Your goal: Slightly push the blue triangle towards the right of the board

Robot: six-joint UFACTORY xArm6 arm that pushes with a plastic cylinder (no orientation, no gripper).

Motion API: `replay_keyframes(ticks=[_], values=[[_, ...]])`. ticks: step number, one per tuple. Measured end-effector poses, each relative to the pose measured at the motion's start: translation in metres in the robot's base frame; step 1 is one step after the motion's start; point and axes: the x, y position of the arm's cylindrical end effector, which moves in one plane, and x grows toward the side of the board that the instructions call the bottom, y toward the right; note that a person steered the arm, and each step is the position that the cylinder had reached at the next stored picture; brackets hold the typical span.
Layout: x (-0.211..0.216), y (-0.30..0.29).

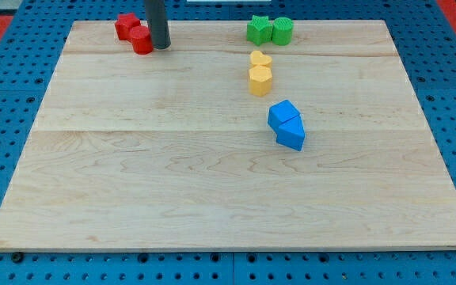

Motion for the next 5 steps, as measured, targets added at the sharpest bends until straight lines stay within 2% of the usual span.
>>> replay_keyframes(ticks=[2, 4, 5], values=[[0.076, 0.038], [0.080, 0.037], [0.083, 0.016]])
